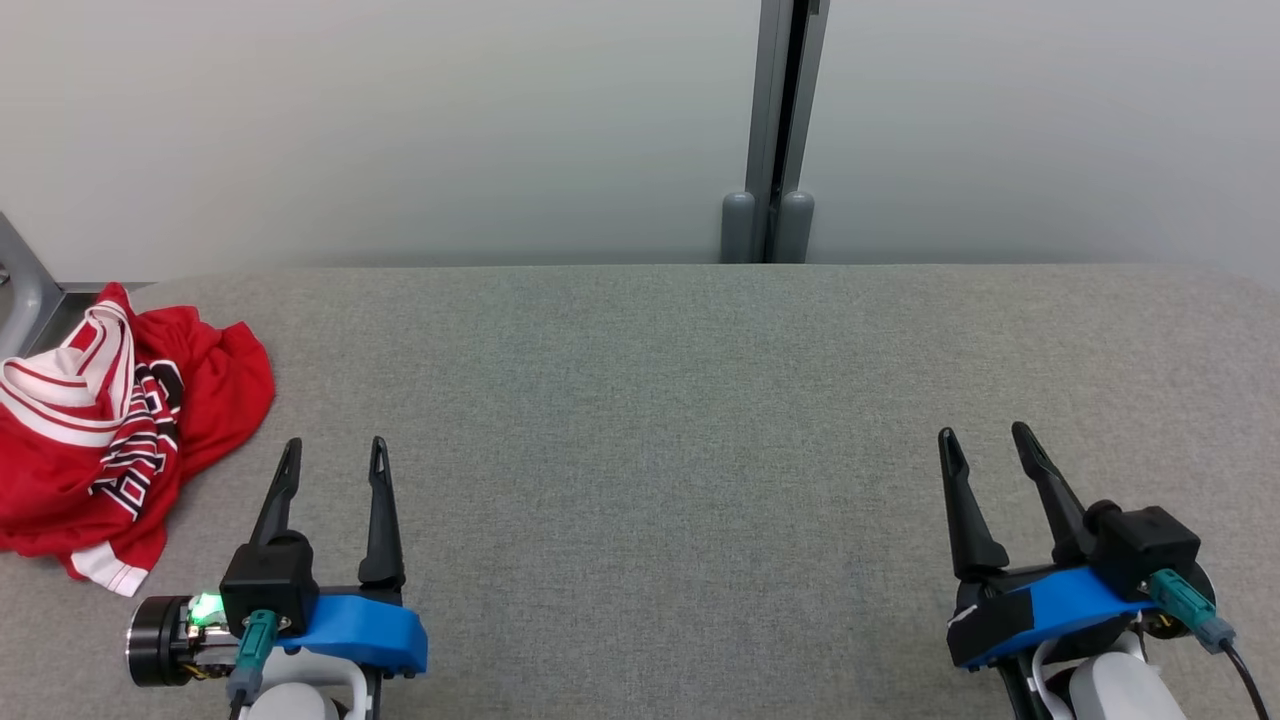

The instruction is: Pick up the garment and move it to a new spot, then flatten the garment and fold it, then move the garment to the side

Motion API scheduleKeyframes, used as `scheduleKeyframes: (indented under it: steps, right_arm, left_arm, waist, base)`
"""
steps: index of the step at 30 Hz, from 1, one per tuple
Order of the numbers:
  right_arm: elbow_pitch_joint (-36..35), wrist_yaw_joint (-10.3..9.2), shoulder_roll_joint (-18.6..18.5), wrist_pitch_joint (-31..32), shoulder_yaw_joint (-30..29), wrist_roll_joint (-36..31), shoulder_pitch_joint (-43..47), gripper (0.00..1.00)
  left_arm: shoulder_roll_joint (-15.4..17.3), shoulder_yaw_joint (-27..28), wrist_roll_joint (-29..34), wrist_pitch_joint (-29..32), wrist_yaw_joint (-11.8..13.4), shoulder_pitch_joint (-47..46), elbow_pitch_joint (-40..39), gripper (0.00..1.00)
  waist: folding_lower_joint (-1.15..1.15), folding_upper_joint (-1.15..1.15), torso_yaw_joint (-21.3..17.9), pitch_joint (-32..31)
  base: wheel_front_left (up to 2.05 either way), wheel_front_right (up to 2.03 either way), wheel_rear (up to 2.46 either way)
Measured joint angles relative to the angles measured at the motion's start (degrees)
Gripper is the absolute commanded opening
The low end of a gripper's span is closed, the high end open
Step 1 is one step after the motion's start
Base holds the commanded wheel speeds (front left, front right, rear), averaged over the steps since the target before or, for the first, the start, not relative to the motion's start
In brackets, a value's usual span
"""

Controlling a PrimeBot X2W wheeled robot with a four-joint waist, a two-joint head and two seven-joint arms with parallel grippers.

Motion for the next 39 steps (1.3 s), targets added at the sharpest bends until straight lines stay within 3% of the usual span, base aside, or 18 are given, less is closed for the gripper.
scheduleKeyframes:
  steps: [24, 39]
  right_arm:
    - [1.51, 0.0, -0.03, -0.13, -0.04, -0.24, -0.72, 1.0]
    - [0.77, 0.01, -0.04, -0.16, 0.32, -0.41, -0.73, 1.0]
  left_arm:
    - [-0.15, 0.38, 0.35, -0.14, 0.08, -1.01, 1.59, 1.0]
    - [0.67, 2.57, 0.25, -0.18, 1.14, -1.16, 0.22, 1.0]
  waist:
    - [0.0, 0.0, 0.53, 0.44]
    - [-0.01, 0.0, 8.39, 1.0]
  base:
    - [0.0, 0.0, 0.0]
    - [0.0, 0.0, 0.0]
